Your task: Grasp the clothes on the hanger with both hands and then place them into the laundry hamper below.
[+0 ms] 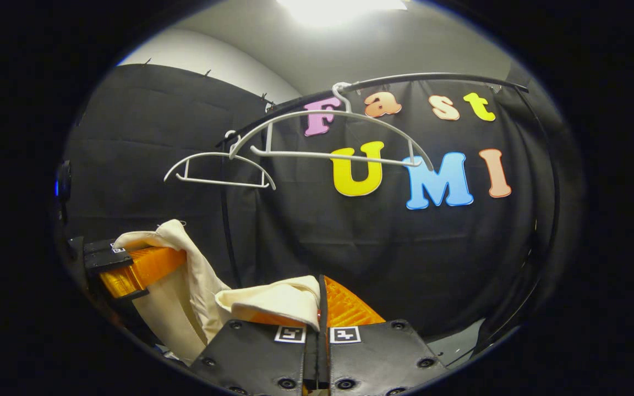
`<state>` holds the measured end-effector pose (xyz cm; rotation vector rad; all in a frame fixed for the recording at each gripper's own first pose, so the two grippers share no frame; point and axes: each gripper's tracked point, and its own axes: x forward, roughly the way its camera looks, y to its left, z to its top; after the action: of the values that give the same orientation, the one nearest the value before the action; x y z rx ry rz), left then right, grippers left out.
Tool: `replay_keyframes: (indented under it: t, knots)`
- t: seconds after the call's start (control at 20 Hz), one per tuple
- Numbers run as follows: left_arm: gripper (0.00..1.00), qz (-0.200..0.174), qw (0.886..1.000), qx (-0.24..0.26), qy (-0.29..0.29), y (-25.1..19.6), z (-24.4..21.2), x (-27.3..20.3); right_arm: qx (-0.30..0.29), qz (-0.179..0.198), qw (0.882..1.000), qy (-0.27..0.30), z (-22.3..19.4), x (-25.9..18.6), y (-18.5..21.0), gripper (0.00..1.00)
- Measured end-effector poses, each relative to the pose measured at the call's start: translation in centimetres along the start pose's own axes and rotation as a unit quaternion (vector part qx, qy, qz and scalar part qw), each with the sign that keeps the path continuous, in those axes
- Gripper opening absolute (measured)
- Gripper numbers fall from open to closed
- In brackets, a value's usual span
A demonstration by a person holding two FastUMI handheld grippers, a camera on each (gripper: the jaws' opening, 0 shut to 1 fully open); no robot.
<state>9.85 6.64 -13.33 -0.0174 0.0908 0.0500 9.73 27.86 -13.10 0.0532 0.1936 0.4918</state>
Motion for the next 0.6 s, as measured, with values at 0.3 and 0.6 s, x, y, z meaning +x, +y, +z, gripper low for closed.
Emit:
replay_keyframes:
  t: [0.3,0.6]
  knots:
    - [0.01,0.016,0.998,-0.005,0.063,0.0,-8.1,-0.8,-0.003,-0.008,0.998,0.062,-8.8,-0.9,-0.2,0.03]
    - [0.00,0.027,0.993,-0.002,0.119,0.2,-16.6,-2.2,-0.007,-0.029,0.993,0.116,-16.1,-1.4,-1.3,0.03]
